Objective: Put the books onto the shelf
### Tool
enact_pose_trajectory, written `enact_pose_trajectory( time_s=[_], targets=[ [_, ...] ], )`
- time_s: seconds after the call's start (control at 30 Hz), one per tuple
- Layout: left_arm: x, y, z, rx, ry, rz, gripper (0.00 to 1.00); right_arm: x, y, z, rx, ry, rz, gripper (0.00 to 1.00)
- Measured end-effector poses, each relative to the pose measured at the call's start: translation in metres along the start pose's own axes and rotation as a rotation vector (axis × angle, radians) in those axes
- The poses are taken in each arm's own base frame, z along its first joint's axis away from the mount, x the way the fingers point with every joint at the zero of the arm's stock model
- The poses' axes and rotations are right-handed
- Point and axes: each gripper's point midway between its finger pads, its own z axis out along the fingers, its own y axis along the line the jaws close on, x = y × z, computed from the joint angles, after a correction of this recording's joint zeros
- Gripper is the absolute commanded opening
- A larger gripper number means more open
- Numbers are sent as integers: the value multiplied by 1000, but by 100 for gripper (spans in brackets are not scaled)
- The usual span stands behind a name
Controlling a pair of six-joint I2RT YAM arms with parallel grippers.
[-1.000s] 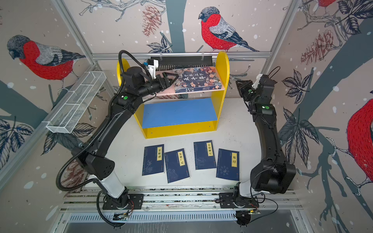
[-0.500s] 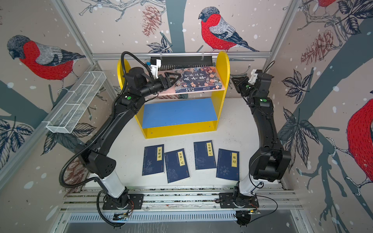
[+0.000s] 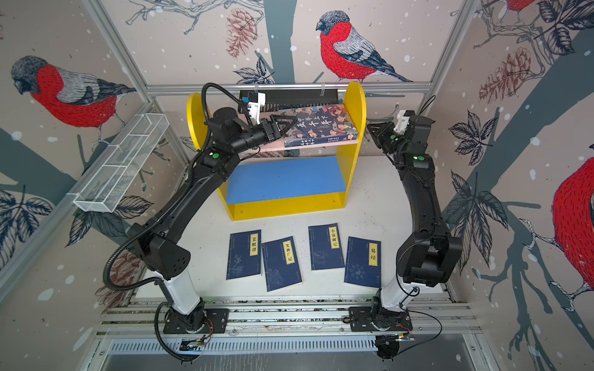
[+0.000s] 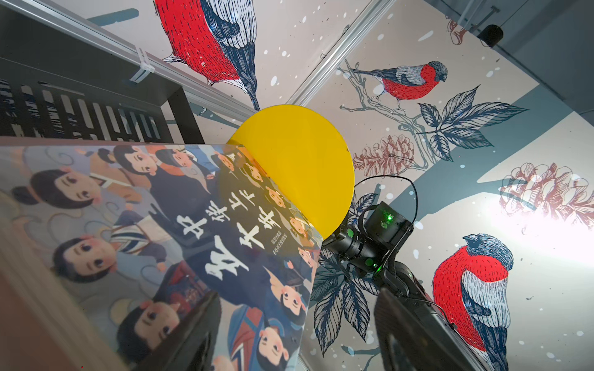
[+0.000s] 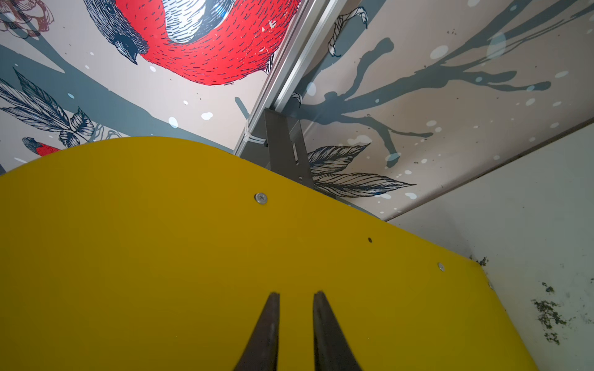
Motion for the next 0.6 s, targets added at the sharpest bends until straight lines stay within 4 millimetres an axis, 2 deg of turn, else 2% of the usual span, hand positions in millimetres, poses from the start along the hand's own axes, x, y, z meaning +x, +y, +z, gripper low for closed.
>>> enact_pose_trajectory(
  time_s=[0.6],
  targets=[
    [1, -7, 0, 16, 8, 5, 76, 2, -2, 3, 0, 9, 3, 22]
  ],
)
